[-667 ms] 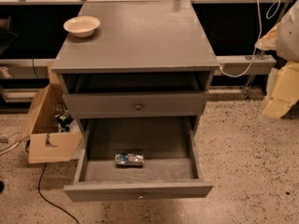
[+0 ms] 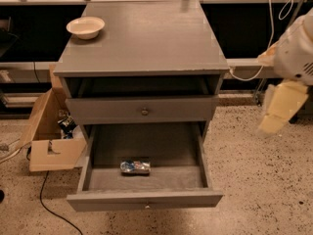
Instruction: Pick redbull can from middle drawer and place on counter
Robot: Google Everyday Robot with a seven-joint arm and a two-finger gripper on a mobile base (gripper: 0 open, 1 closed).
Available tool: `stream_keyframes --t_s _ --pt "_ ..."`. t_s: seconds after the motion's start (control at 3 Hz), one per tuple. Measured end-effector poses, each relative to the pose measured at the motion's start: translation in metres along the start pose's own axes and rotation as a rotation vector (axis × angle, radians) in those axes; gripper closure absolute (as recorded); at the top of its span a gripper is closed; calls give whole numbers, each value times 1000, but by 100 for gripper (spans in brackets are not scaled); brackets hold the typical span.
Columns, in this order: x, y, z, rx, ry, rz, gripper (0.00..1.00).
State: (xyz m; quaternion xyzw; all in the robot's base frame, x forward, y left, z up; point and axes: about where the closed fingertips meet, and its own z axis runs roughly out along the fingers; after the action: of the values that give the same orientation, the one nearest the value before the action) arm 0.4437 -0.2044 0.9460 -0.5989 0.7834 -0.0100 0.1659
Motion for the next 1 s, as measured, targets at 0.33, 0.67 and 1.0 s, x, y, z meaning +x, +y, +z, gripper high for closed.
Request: stream_keyframes --t_s 0.33,0.67,1.0 --pt "-12 20 66 -61 -90 61 0" --pt "-27 41 137 -122 -185 123 0" --pt "-57 53 201 -166 -295 168 0"
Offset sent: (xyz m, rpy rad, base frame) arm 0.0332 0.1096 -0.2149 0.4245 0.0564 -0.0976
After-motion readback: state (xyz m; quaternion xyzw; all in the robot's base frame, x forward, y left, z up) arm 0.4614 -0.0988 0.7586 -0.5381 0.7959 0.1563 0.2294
